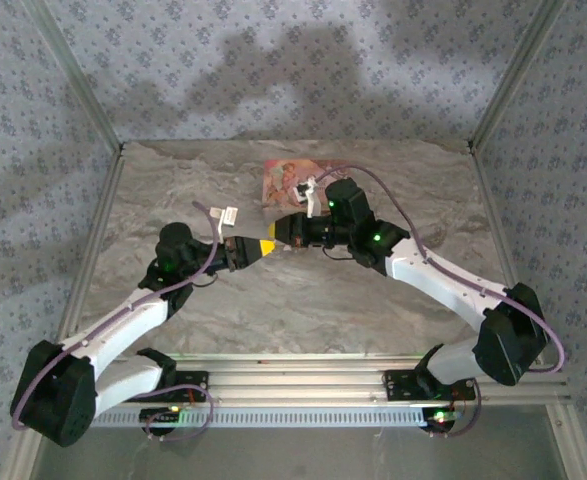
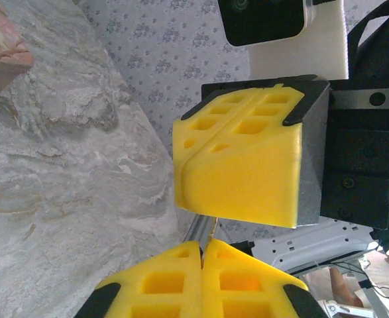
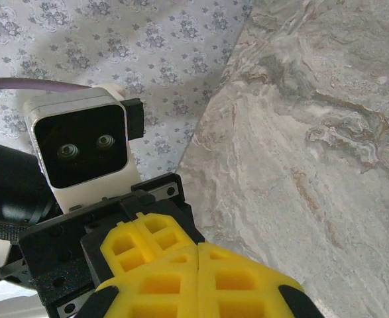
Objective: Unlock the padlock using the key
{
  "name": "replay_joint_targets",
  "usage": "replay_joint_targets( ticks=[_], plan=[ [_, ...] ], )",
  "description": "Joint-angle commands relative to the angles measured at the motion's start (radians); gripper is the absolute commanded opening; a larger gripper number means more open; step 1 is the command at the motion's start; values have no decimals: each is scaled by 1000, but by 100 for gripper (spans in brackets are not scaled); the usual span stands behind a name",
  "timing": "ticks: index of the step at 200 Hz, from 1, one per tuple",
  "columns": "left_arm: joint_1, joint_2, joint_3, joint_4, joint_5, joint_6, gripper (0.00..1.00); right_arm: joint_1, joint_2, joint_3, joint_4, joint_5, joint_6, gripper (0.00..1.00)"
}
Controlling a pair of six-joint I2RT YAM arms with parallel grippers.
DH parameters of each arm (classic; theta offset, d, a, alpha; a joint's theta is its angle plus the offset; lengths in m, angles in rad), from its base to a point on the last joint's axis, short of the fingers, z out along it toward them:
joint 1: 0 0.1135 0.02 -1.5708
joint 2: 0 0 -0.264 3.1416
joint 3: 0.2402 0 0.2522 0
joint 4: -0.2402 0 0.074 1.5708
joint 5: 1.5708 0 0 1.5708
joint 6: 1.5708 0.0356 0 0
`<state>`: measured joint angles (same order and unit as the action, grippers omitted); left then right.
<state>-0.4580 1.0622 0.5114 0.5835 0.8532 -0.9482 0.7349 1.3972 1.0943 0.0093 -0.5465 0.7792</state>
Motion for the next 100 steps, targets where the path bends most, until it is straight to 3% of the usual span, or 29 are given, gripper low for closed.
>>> replay_joint_targets(
  ticks=[1,37,50,100],
  plan=[
    [13,-5,20,-17,-16,7,0,17,0,-4,40,-25,-8,0],
    [16,-3,29,-51,-19,37,0,32,5,62,-88,6,-140,0],
    [18,-4,36,-66,-17,51,11,32,14,90,-143,6,-196,0],
    [55,-6,75,-149,20,118,39,-8,42,210,-271,-50,-305,0]
  ],
)
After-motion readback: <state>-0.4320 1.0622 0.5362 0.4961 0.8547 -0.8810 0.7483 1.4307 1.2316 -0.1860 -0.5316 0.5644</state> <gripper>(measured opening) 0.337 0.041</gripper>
